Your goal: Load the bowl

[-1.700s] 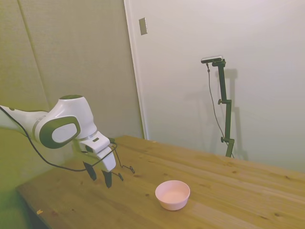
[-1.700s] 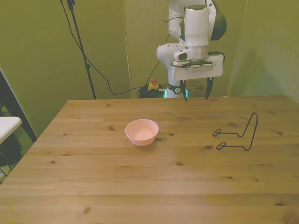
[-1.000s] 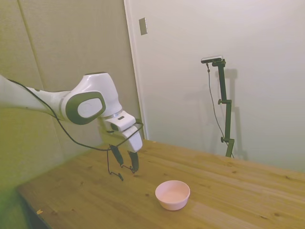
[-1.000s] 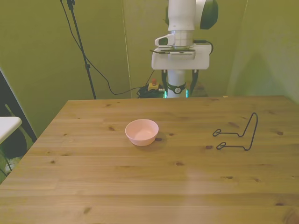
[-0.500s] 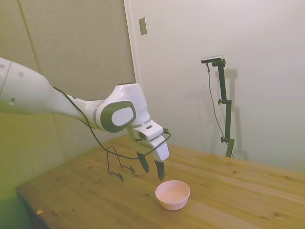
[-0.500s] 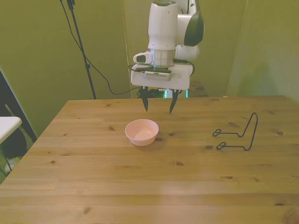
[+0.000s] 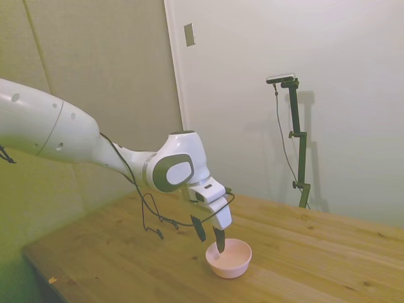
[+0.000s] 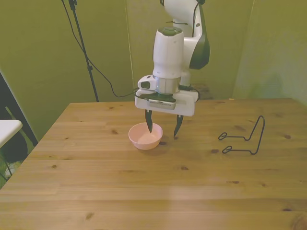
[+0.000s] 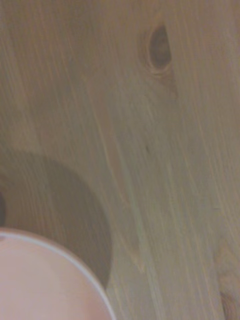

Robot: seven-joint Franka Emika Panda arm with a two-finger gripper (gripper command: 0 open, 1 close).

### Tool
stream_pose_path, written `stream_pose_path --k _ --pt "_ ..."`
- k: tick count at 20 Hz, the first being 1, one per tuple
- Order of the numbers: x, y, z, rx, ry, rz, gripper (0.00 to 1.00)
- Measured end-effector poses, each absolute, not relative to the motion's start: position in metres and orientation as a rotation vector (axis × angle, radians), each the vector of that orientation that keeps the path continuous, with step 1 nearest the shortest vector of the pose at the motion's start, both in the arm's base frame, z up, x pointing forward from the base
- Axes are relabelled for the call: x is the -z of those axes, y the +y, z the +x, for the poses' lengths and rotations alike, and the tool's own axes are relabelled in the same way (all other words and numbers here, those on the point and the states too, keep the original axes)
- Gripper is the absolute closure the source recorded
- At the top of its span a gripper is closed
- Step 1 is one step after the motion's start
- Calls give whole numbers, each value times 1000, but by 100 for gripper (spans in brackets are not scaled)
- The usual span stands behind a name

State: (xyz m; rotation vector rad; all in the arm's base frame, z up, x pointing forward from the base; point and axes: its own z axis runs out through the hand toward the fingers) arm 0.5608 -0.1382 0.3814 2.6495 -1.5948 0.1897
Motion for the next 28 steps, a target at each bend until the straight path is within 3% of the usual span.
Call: stream_pose_path --k 1,28 --pt "-378 -139 562 -186 -1596 2647 100" --pt "-362 -152 574 -156 -1616 2651 100"
